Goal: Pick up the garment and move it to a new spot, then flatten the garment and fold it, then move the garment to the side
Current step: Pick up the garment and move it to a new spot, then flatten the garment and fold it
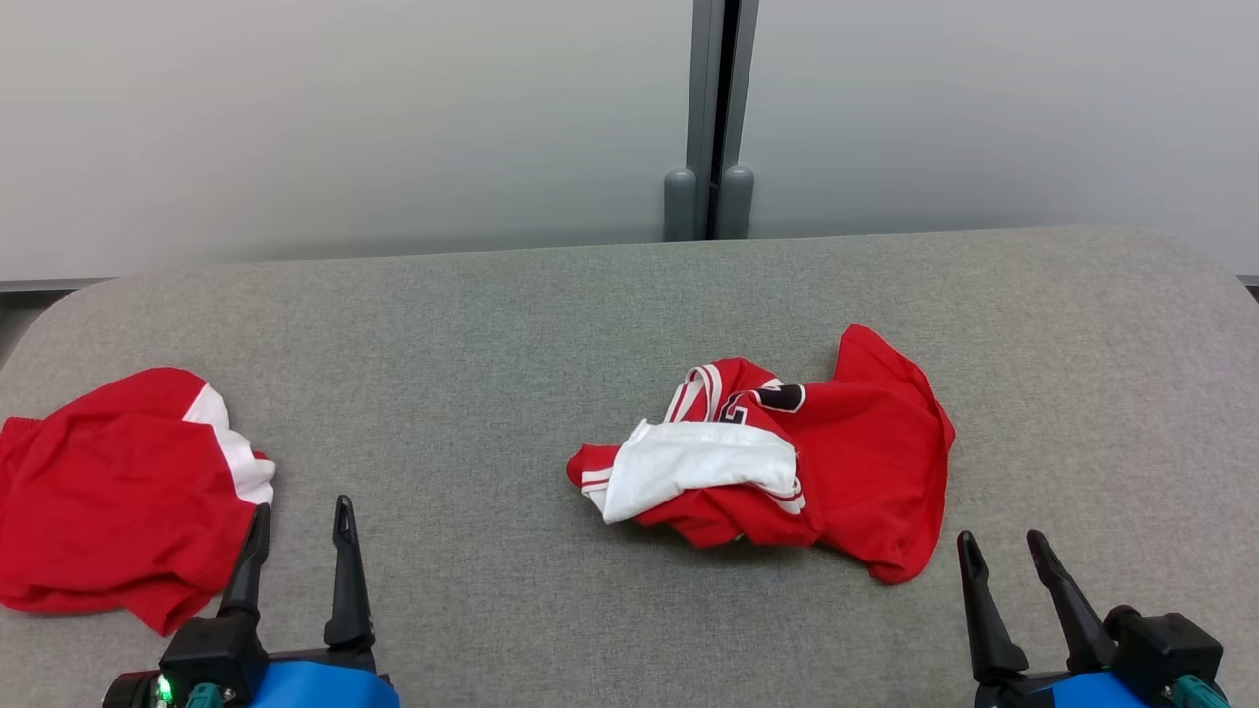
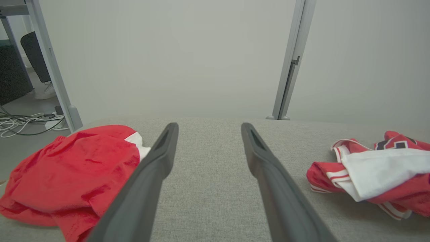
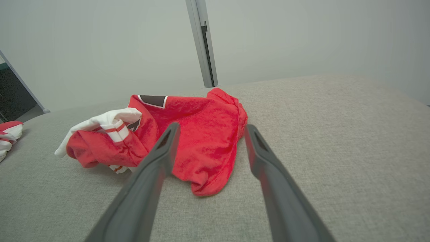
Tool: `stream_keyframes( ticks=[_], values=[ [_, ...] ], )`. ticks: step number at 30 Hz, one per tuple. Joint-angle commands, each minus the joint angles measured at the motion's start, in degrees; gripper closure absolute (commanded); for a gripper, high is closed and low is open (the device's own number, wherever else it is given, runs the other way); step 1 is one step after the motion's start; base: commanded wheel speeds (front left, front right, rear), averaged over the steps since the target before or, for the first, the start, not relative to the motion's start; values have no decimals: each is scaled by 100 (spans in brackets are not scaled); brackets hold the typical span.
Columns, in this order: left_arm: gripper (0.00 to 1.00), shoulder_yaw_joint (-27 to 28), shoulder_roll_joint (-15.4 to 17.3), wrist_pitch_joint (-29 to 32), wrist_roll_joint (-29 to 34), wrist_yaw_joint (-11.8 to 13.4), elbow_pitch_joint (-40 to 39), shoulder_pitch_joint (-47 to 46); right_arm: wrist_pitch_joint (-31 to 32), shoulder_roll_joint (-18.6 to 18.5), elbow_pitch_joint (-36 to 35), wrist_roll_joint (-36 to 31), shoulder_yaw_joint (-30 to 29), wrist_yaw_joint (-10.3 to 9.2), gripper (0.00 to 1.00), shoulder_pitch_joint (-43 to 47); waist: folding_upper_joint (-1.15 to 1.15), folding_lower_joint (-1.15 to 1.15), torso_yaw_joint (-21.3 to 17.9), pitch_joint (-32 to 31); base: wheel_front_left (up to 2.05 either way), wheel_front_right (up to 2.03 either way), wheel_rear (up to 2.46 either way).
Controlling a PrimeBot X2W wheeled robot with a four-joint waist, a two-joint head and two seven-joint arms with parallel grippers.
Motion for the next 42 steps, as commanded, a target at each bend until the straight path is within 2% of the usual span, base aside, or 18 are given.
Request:
stream_keyframes(
  ticks=[1, 36, 42],
  values=[
    [0, 40, -21, -29, 42, -34, 11, 31, 11, -24, 12, -12, 1, 3, 0, 58, 0, 0, 0, 4, 0, 0, 0],
    [0, 372, -304, -29, 355, -357, 212, -135, 33, -25, 50, -40, 25, 3, 0, -74, 0, 0, -7, 84, 0, 0, 0],
    [0, 4, -400, -19, 335, -748, 539, -515, 36, -24, 61, -43, 115, 3, 0, -173, 0, 0, -117, 148, 0, 0, 0]
  ],
)
